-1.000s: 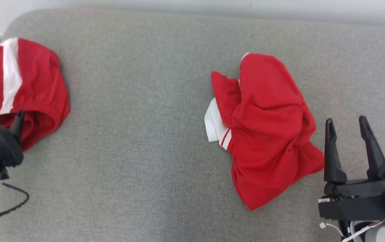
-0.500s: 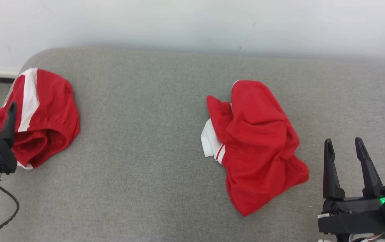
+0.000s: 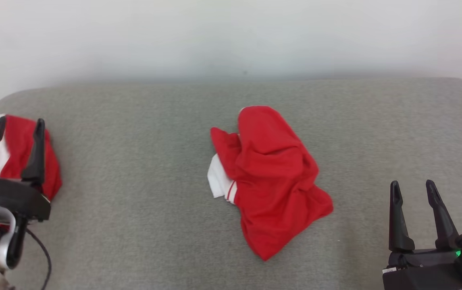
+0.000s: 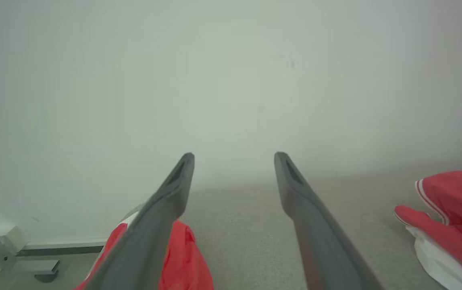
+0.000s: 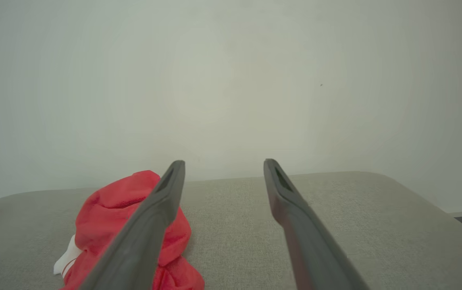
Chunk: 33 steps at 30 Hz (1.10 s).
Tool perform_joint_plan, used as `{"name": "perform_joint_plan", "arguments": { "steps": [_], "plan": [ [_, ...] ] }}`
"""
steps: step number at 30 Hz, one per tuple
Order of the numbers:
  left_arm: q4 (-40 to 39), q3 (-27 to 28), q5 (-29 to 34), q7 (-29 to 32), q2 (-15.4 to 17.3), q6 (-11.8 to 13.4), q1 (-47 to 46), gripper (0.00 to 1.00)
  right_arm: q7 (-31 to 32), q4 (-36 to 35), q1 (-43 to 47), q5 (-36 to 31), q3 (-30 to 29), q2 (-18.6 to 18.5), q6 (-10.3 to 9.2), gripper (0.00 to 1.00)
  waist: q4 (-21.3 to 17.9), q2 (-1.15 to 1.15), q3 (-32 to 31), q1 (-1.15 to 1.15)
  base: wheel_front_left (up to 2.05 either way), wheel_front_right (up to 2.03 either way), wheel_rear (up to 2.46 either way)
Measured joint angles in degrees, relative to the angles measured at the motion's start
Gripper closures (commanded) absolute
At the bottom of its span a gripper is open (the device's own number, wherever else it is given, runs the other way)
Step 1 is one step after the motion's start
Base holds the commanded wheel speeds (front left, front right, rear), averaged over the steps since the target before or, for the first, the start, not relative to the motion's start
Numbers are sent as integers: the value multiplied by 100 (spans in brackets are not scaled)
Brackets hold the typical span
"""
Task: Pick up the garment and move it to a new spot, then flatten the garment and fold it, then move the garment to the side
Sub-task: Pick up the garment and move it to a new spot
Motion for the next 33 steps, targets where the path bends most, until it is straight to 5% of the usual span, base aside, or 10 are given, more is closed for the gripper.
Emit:
{"name": "perform_joint_plan", "arguments": {
  "steps": [8, 18, 33],
  "plan": [
    [-934, 1200, 938, -1, -654, -38, 982, 0, -51, 141, 21, 1, 38, 0, 0, 0, -354, 0, -128, 0, 0, 0, 0],
    [-1310, 2051, 1570, -1, -1290, -313, 1828, 0, -58, 280, 127, 19, 18, -1, 0, 0, -459, 0, -336, 0, 0, 0, 0],
    [-1856, 2504, 2264, -1, -2020, -552, 2774, 0, -24, 600, 196, 62, 43, 1, 0, 0, -187, 0, -328, 1, 0, 0, 0]
  ]
}}
